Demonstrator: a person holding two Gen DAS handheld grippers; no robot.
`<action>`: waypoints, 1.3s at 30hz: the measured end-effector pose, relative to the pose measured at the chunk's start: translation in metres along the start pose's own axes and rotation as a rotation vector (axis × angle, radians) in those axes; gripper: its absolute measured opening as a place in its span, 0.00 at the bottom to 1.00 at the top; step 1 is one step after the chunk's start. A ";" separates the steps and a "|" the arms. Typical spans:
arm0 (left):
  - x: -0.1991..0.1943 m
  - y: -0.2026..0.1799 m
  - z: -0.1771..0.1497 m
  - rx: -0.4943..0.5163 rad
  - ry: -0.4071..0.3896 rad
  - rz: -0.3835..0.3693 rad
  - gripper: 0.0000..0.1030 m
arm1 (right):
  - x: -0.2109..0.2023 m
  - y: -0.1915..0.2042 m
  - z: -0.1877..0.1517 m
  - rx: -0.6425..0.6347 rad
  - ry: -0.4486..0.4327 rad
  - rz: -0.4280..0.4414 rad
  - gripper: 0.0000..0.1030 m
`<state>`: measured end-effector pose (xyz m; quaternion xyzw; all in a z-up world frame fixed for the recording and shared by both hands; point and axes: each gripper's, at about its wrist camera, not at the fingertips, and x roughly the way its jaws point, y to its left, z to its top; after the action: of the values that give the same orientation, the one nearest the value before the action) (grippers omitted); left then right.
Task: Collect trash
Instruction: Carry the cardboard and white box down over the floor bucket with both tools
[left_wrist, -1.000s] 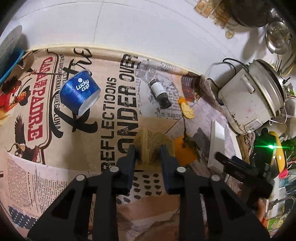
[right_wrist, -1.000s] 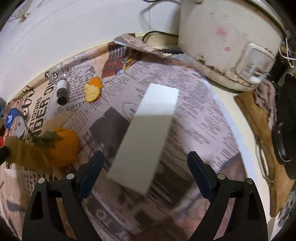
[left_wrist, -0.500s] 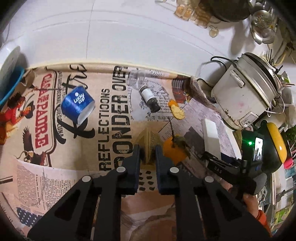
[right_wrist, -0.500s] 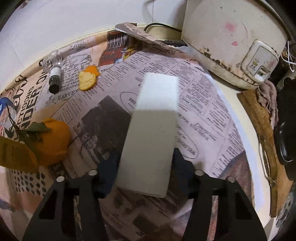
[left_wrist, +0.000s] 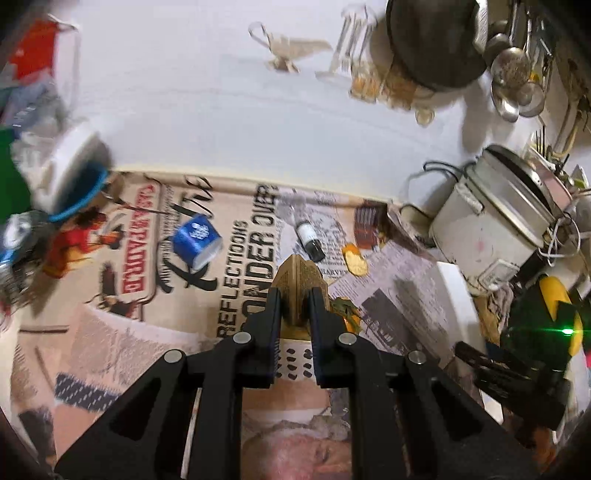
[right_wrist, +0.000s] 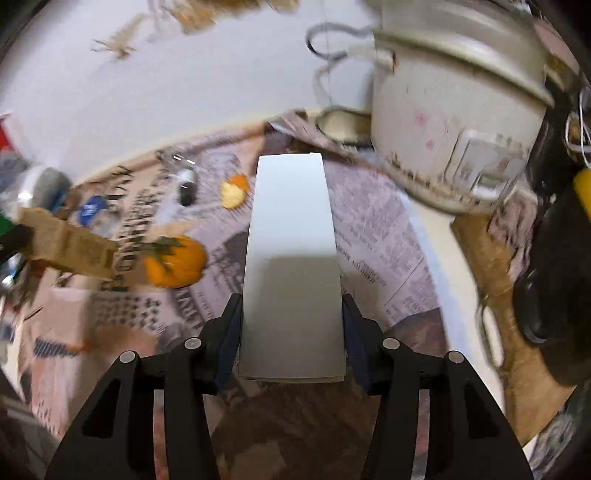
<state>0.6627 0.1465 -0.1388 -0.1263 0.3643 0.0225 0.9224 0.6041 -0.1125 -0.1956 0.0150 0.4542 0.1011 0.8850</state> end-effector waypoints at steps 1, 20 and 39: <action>-0.009 -0.002 -0.003 -0.006 -0.016 0.013 0.13 | -0.008 0.000 0.000 -0.016 -0.012 0.016 0.46; -0.178 0.003 -0.081 -0.045 -0.180 0.064 0.13 | -0.152 0.045 -0.057 -0.150 -0.213 0.186 0.46; -0.311 0.074 -0.252 0.041 -0.037 -0.030 0.13 | -0.225 0.137 -0.252 -0.091 -0.123 0.183 0.46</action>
<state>0.2571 0.1709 -0.1210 -0.1122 0.3456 0.0036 0.9316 0.2508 -0.0380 -0.1467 0.0224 0.3907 0.2008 0.8981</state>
